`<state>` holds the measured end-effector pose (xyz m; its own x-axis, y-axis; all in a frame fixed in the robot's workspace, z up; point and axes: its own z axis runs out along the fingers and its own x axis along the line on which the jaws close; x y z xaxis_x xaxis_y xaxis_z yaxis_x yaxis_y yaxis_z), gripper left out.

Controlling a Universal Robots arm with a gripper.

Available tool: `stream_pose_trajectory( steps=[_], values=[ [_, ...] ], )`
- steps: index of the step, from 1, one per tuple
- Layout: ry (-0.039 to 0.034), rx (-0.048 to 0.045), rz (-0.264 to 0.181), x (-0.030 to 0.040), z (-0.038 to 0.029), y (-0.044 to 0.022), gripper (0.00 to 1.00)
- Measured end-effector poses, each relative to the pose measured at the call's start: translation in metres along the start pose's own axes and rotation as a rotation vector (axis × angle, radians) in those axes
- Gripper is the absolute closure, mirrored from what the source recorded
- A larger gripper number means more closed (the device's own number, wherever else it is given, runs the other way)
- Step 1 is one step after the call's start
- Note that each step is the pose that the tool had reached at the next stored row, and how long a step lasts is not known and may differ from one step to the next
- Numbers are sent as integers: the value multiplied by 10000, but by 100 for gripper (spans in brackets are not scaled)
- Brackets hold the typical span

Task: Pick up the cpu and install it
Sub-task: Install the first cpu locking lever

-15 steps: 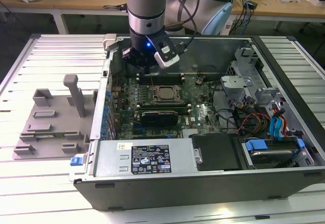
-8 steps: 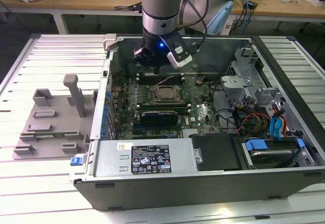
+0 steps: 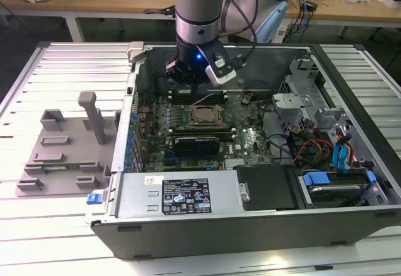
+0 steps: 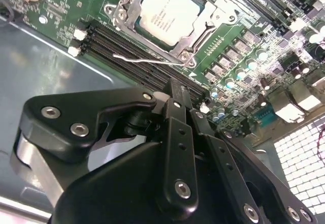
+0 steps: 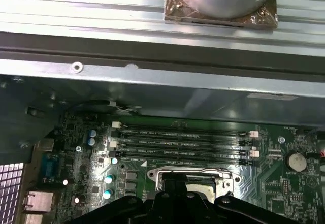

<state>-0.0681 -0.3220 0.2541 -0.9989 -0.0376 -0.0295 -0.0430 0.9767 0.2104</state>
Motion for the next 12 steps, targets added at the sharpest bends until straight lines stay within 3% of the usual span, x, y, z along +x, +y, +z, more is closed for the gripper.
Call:
stream_pose_trajectory(
  steps=[4,7,8,12],
  values=[
    [-38,15,184,1,1,0,89],
    [-193,36,905,0,13,-3,89],
    [-281,47,1310,0,21,-4,89],
    [-308,51,1433,1,28,-6,89]
  ],
)
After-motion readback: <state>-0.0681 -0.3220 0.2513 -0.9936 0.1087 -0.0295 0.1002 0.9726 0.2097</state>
